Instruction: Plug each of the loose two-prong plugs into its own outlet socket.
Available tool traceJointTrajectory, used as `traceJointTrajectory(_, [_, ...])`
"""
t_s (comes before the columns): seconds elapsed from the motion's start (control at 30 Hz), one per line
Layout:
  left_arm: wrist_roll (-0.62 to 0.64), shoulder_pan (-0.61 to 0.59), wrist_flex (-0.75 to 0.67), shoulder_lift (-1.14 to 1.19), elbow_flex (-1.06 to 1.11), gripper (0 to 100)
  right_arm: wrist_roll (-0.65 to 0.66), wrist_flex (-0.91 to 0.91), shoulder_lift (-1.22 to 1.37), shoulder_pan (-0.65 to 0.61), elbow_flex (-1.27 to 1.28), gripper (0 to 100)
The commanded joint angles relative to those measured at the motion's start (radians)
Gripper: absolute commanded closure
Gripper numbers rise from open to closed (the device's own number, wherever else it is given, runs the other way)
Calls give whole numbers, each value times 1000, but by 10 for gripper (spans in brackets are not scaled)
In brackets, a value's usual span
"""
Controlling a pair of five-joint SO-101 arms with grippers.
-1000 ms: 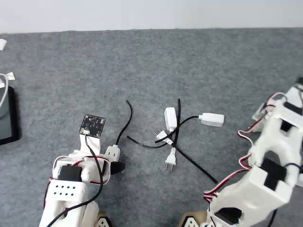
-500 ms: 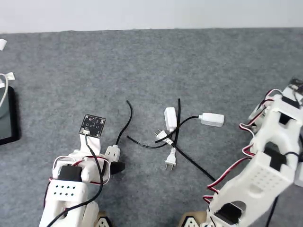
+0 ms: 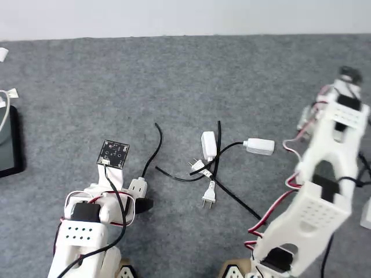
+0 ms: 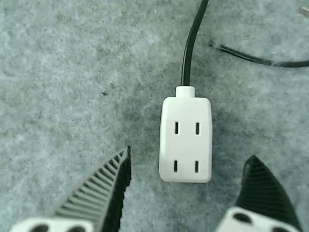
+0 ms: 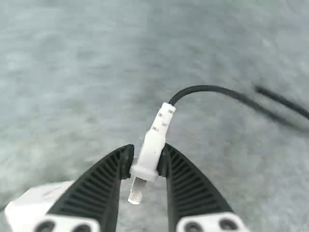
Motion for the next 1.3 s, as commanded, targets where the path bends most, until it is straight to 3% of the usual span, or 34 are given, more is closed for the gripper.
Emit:
traceJointTrajectory(0.0, [-9,-6,-5,-14,-2,717,94,30,-99,-91,-48,990])
traceJointTrajectory(0.13, [-9,-6,-5,-14,-2,717,222,35,-236,-191,118,990])
traceJointTrajectory(0.3, [-9,-6,-5,-14,-2,717,519,35,-424,-266,486,990])
traceJointTrajectory(0.7, [-11,-6,-5,-14,-2,717,1013,-120,-644,170,950,990])
traceJointTrajectory(0.9, [-11,-6,-5,-14,-1,717,1105,-255,-642,315,1076,973])
traceJointTrajectory(1.1, [-9,-6,-5,-14,-1,717,1181,-262,-650,429,1094,768])
traceJointTrajectory(1.27, [-9,-6,-5,-14,-1,717,1183,-185,-687,450,1053,802])
